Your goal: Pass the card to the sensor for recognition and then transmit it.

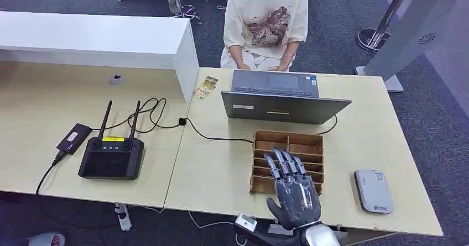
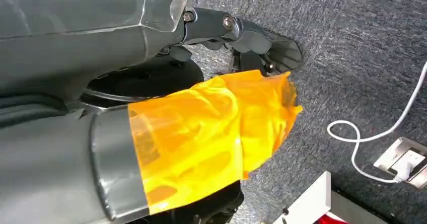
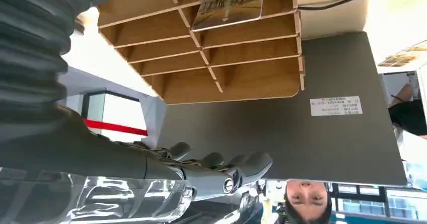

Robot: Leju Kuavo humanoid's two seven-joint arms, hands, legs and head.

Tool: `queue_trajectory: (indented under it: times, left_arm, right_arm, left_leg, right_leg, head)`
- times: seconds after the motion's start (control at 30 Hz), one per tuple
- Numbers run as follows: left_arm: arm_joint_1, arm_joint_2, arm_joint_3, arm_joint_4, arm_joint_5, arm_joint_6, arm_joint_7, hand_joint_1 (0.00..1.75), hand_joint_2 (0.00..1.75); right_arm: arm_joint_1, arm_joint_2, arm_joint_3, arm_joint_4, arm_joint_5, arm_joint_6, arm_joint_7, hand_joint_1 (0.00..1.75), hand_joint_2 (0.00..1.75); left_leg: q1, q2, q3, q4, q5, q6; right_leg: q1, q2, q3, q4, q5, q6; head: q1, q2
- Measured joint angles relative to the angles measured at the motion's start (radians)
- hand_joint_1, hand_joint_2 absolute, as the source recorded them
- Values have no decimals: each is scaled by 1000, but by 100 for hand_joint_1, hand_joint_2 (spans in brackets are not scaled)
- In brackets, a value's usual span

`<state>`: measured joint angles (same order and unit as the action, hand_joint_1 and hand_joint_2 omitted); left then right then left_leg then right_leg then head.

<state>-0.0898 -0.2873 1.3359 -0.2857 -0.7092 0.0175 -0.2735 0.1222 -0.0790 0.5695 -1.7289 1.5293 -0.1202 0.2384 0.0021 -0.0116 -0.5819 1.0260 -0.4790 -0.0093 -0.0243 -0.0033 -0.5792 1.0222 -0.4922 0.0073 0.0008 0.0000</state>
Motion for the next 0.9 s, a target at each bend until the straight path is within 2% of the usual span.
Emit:
queue_trajectory:
  times: [0.27,0.5,0.9]
  left_arm:
    - [0,0,-22,0,-35,0,3,0,0]
    - [0,1,-23,0,-27,-3,8,0,0]
    - [0,2,-23,0,-28,-6,8,0,0]
  right_arm:
    - [-16,21,0,46,0,-6,-6,5,175]
    - [-31,42,0,91,16,-21,-8,23,175]
    - [-35,57,-19,139,22,-27,-6,23,175]
  left_leg:
    - [0,0,0,0,0,0]
    - [0,0,0,0,0,0]
    - [0,0,0,0,0,0]
  right_leg:
    - [0,0,0,0,0,0]
    - [0,0,0,0,0,0]
    - [0,0,0,0,0,0]
  head:
    - [0,0]
    - [0,0]
    - [0,0]
